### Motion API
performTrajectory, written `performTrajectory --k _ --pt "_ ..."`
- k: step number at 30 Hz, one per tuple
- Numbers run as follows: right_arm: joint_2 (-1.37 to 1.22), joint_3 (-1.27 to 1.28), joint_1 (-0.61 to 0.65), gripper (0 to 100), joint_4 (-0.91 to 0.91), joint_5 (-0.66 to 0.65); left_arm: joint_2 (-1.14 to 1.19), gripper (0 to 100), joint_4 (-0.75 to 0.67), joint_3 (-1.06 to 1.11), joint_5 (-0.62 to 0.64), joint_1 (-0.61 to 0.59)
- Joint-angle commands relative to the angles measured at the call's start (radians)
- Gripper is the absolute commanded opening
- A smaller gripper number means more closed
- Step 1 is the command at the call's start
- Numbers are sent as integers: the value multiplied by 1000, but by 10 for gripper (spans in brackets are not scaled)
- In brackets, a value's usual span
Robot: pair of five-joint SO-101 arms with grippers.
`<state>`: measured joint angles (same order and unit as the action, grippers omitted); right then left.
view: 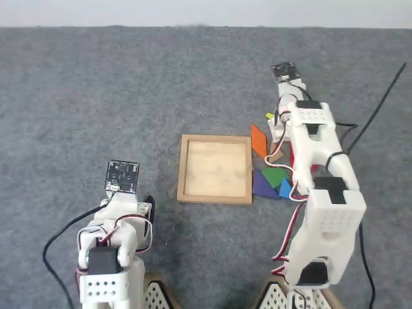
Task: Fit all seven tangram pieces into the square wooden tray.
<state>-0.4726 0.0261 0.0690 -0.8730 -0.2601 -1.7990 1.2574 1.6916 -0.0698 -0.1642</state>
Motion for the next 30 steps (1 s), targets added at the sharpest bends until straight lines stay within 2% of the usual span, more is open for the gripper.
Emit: performTrajectory --k 1,8,15,21,26,30 --pt "79 -29 48 236 21 6 -28 153 9 -8 -6 2" --pt "82 -31 30 2 54 5 -28 153 9 -8 -6 2" --pt "105 -32 19 7 28 6 -28 153 9 -8 -6 2" --pt "291 -26 61 7 -82 15 -28 153 9 -8 -6 2" --pt "470 80 197 7 -156 26 -28 153 9 -8 -6 2" --pt "579 261 340 7 -59 101 -28 153 9 -8 -6 2"
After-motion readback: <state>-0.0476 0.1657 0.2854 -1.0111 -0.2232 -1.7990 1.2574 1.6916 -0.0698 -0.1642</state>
